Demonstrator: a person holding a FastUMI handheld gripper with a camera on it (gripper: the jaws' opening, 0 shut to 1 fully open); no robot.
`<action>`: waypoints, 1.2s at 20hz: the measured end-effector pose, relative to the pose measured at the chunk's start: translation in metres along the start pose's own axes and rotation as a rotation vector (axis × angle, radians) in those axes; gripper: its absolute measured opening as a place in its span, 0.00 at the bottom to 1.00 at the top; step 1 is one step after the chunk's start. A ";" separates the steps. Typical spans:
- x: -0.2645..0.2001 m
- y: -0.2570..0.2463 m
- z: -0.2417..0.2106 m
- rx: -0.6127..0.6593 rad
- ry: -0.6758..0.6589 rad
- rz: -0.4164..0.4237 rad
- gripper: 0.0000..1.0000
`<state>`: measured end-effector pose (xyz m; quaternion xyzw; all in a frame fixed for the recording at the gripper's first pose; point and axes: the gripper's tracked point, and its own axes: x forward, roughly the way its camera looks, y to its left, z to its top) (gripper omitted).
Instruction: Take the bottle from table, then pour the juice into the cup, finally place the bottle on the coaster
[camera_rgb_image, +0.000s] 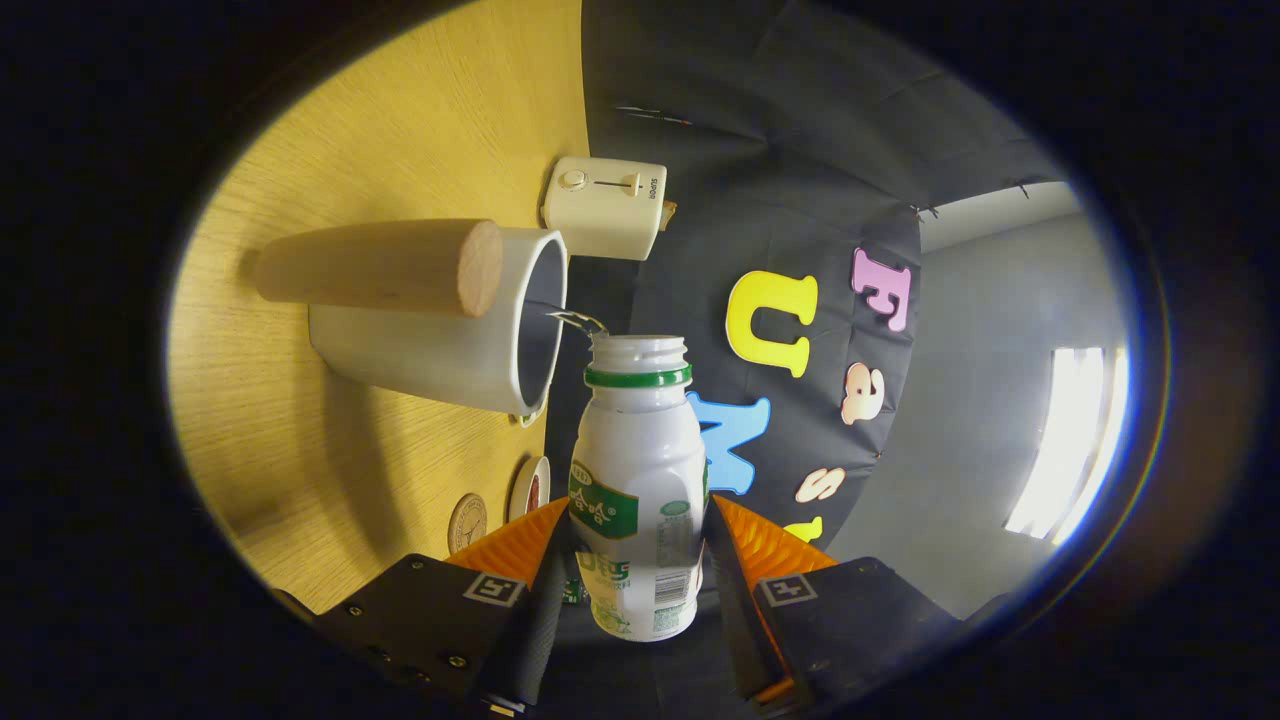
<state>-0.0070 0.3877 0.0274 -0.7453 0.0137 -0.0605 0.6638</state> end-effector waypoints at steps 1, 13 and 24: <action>-0.001 -0.001 0.000 -0.002 -0.001 -0.001 0.70; 0.001 -0.002 -0.001 -0.024 -0.004 -0.025 0.70; 0.003 -0.003 0.001 -0.064 0.000 -0.057 0.70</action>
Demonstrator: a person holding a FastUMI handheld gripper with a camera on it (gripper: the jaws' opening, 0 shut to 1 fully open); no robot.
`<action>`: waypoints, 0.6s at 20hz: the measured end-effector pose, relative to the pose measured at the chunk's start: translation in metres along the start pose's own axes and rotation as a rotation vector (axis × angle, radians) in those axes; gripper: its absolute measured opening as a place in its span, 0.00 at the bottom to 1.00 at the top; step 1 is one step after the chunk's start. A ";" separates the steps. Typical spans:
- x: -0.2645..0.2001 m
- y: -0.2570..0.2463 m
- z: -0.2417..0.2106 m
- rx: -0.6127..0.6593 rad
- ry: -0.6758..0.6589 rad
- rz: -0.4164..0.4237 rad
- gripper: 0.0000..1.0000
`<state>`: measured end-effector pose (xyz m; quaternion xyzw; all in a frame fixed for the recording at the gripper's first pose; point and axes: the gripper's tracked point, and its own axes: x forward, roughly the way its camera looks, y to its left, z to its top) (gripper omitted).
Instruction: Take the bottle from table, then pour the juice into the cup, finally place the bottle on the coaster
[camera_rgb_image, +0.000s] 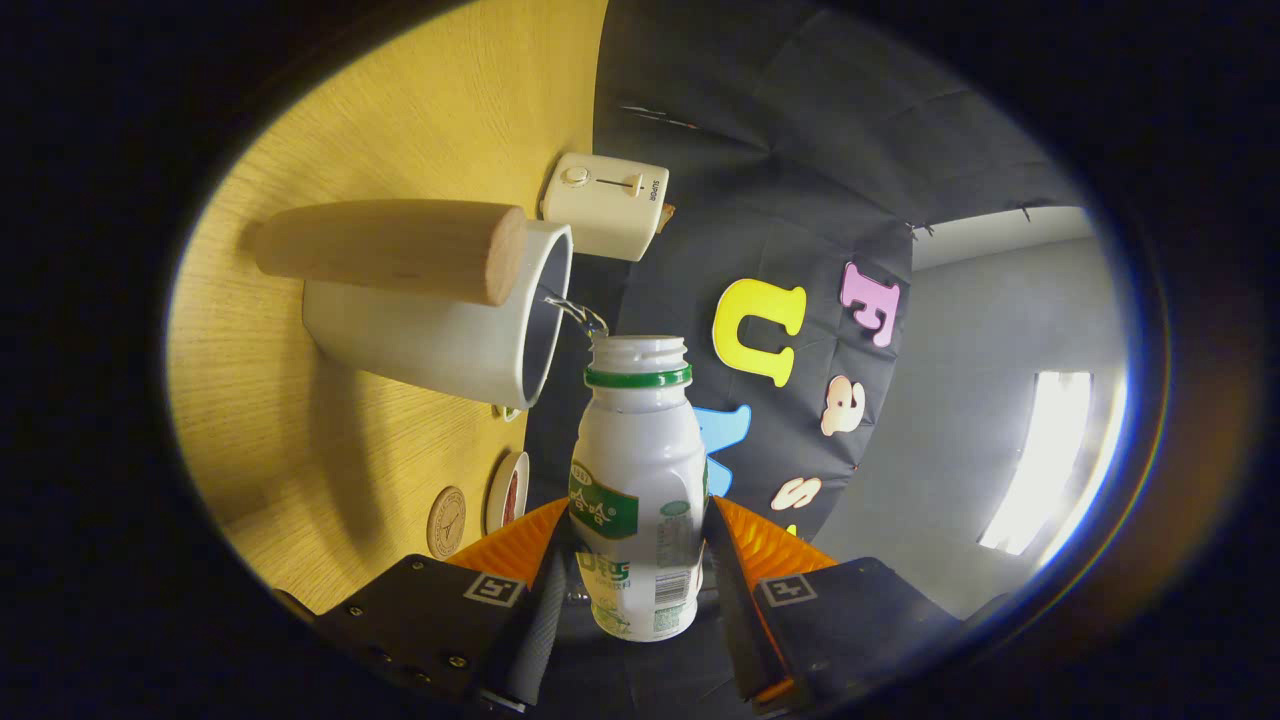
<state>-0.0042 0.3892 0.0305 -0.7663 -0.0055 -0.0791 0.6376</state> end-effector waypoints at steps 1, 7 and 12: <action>0.000 0.000 0.000 -0.006 0.003 -0.003 0.70; -0.001 -0.003 0.001 -0.026 -0.008 -0.027 0.70; -0.001 -0.004 0.003 -0.047 0.000 -0.034 0.70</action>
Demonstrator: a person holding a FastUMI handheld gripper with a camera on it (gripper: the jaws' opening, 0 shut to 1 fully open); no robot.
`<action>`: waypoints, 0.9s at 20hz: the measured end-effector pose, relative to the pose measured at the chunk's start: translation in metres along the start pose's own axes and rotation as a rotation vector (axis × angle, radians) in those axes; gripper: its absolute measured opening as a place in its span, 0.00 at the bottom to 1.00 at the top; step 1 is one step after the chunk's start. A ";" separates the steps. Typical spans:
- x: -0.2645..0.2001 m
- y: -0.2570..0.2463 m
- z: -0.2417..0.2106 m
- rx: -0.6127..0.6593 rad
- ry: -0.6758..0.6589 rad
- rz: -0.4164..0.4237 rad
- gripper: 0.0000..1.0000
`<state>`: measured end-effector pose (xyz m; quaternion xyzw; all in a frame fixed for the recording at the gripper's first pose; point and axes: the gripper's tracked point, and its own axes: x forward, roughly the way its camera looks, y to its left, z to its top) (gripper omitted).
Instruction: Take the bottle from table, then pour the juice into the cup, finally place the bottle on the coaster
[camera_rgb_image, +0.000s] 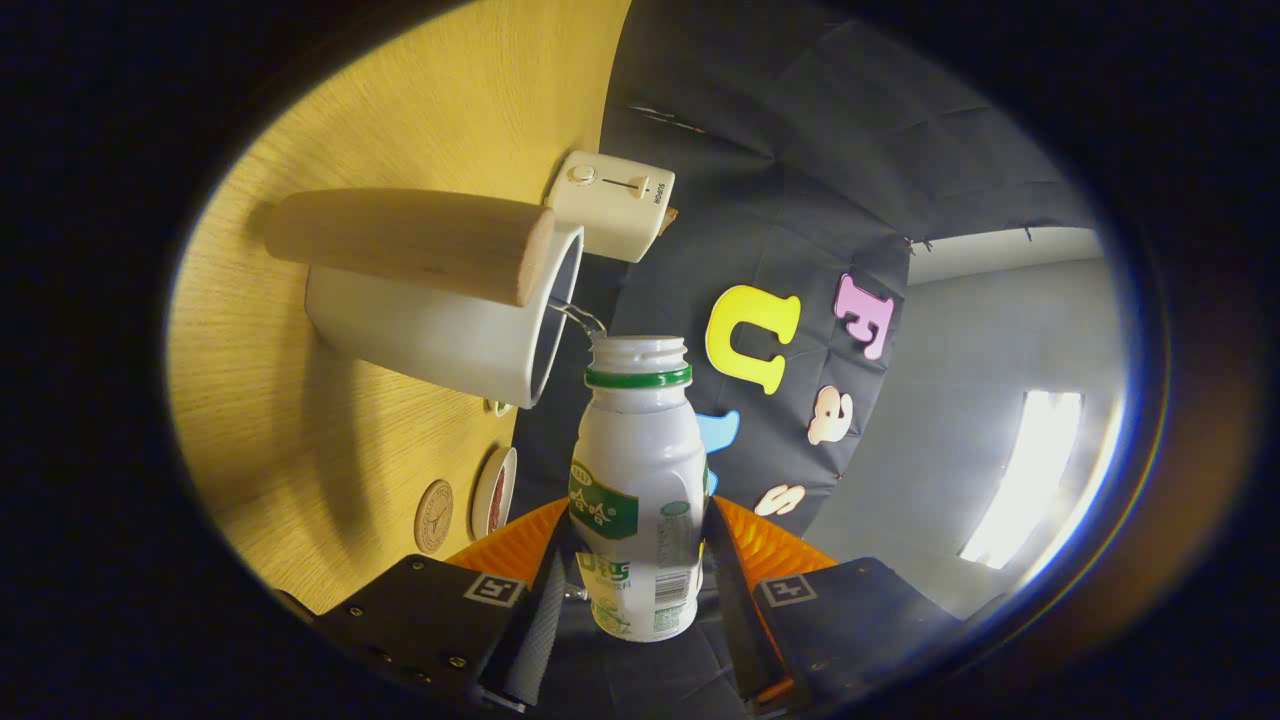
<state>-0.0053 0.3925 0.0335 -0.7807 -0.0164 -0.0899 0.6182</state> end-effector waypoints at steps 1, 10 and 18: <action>-0.001 0.000 0.001 -0.001 -0.001 -0.002 0.70; 0.003 0.005 0.002 -0.024 0.002 0.003 0.70; 0.005 0.009 0.004 -0.078 0.008 0.005 0.70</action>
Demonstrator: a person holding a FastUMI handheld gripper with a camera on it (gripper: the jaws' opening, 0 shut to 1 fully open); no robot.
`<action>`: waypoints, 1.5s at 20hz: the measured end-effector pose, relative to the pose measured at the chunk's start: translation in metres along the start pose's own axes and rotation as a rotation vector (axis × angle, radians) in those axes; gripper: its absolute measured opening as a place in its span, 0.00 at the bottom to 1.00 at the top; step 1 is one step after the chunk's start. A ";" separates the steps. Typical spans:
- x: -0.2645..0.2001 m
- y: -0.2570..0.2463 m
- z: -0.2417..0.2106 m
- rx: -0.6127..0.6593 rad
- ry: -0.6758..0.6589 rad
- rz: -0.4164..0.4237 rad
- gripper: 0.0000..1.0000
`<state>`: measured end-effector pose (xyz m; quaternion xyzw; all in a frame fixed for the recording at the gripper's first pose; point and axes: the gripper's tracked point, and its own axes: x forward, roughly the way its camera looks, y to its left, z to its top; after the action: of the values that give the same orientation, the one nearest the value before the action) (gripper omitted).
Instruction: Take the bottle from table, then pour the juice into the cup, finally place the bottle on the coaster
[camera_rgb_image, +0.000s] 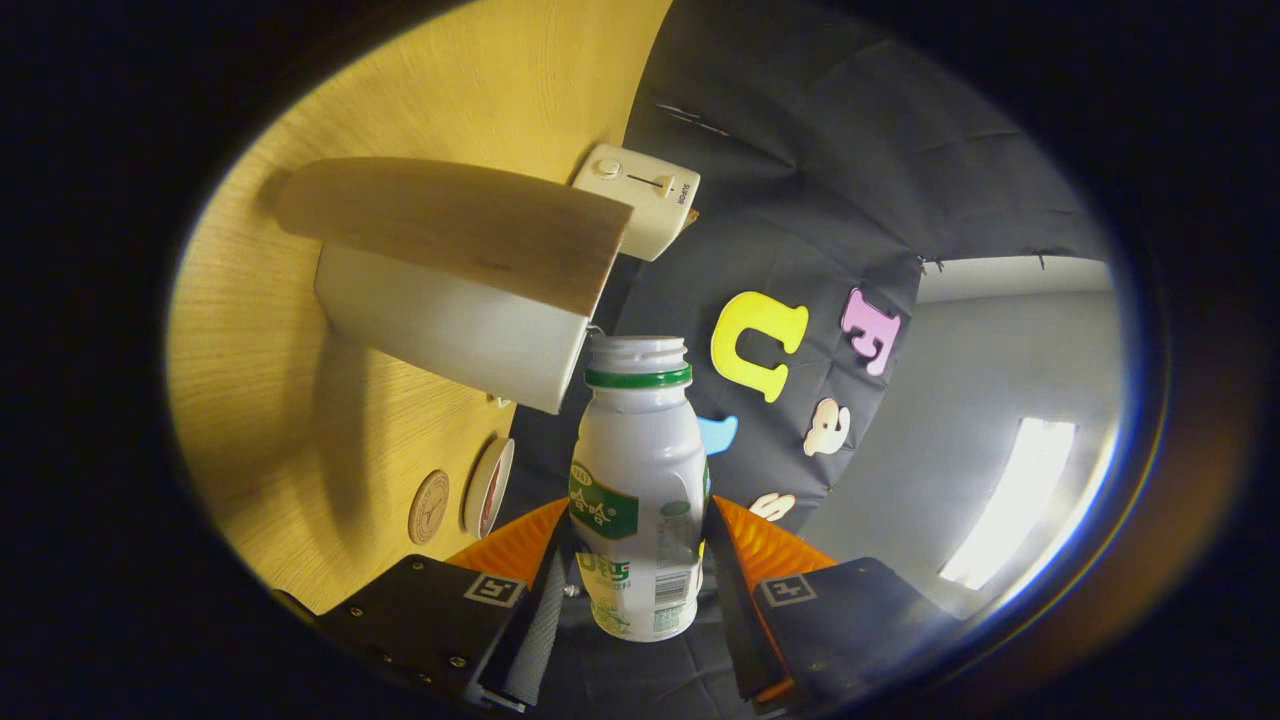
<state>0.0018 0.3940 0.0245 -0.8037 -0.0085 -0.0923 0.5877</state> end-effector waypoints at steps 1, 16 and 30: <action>0.000 0.000 0.000 0.003 -0.002 -0.001 0.70; 0.000 -0.007 0.003 -0.045 0.010 -0.004 0.70; -0.003 -0.021 0.010 -0.113 0.016 -0.032 0.70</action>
<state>-0.0023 0.4108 0.0413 -0.8345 -0.0115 -0.1084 0.5401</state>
